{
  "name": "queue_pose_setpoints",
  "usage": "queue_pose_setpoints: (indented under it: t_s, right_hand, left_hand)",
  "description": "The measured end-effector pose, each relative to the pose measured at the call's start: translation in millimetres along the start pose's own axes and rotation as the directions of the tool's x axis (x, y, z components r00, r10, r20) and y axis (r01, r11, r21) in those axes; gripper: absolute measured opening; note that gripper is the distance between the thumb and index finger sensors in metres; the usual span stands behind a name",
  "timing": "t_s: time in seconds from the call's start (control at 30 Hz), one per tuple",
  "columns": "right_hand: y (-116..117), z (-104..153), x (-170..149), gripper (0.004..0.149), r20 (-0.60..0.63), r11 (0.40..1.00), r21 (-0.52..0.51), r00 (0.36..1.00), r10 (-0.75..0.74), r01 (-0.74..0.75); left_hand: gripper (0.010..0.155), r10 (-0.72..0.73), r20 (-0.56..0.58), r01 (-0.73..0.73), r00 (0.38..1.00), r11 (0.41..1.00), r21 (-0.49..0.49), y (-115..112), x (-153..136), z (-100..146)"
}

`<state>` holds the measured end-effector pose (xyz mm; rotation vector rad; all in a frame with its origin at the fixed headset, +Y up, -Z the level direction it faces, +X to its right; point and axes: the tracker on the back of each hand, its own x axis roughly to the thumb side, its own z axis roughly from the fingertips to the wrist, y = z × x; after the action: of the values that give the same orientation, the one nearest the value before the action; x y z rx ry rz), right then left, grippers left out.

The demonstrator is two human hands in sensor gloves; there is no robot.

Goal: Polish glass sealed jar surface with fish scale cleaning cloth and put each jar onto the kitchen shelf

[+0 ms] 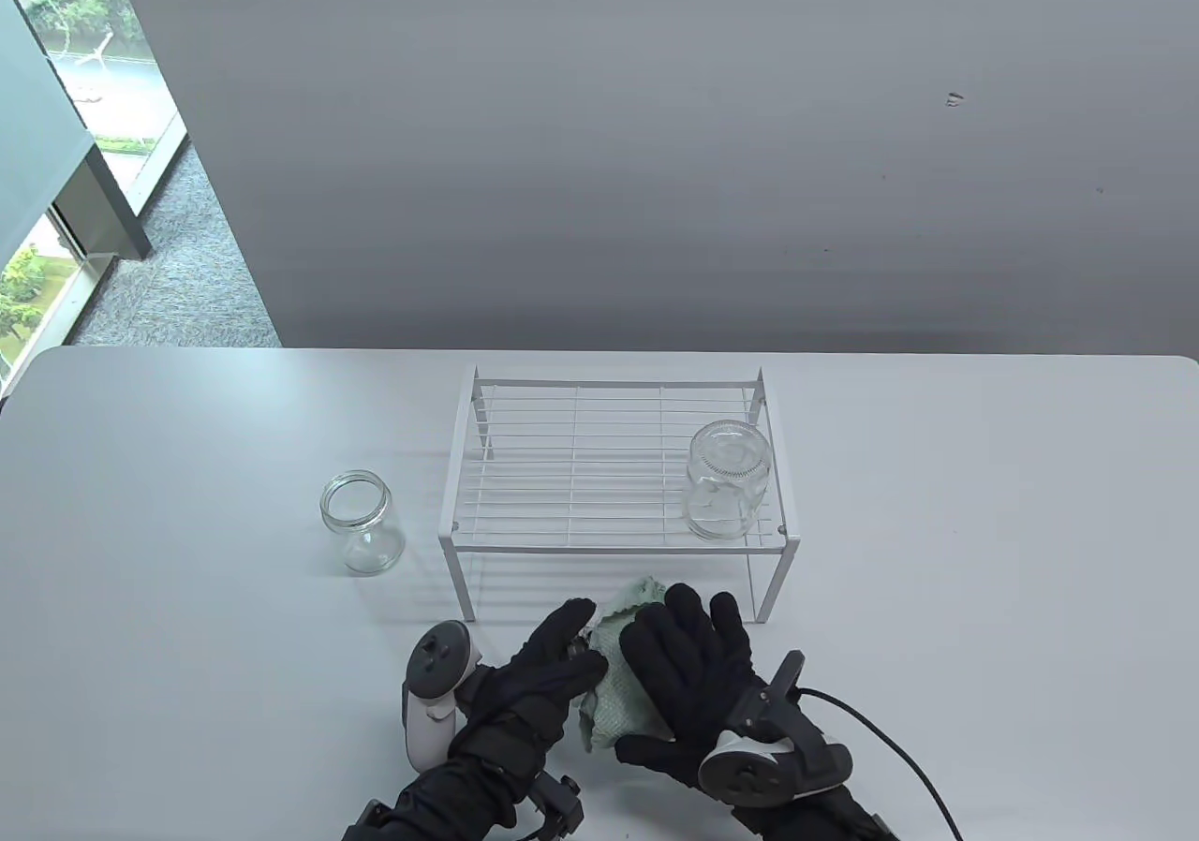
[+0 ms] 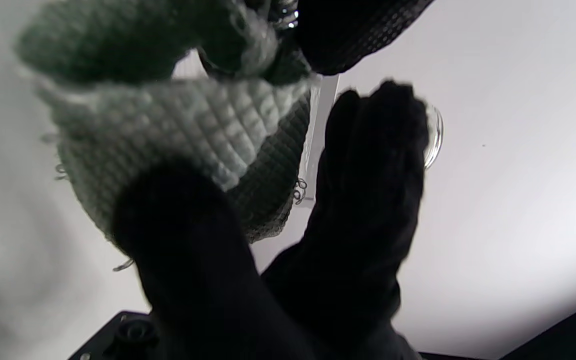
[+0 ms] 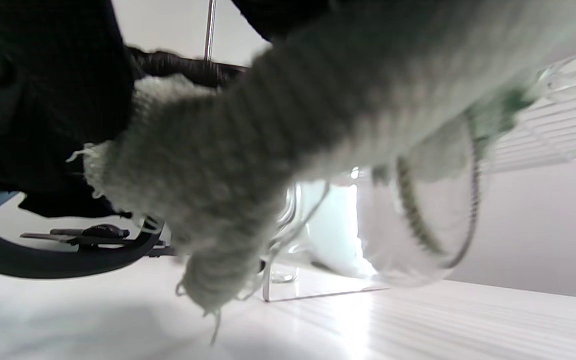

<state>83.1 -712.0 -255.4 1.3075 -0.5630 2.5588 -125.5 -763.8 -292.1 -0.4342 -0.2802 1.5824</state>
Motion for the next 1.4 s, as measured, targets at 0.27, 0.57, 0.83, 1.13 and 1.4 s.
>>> queue_pose_setpoints:
  t_s: [0.27, 0.57, 0.83, 1.13, 1.4]
  right_hand:
    - [5.5, 6.2, -21.1, 0.082, -0.123, 0.993, -0.030, 0.985, -0.118, 0.115]
    - [4.3, 15.6, -36.6, 0.072, -0.156, 0.950, -0.114, 0.939, -0.307, 0.292]
    - [12.0, 8.8, -26.6, 0.079, -0.163, 0.922, -0.070, 0.908, -0.386, 0.380]
    - [46.8, 39.8, -57.8, 0.064, -0.216, 0.184, -0.647, 0.054, -0.975, 0.740]
    - [66.3, 34.7, -38.7, 0.094, -0.062, -0.166, -0.607, -0.255, -0.965, 0.777]
  left_hand:
    - [0.069, 0.010, 0.032, -0.008, 0.999, 0.997, -0.072, -8.1, 4.6, 1.3]
    - [0.060, 0.072, 0.043, -0.071, 0.996, 0.997, -0.027, 2.2, 2.5, 1.8]
    - [0.061, -0.195, 0.172, 0.206, 0.966, 0.977, -0.048, -13.4, 19.1, 2.6]
    - [0.062, 0.046, 0.119, -0.037, 0.992, 0.997, -0.072, -6.7, 12.9, 4.9]
    - [0.061, 0.337, 0.118, -0.339, 0.934, 0.941, 0.002, -2.2, -0.4, 4.8]
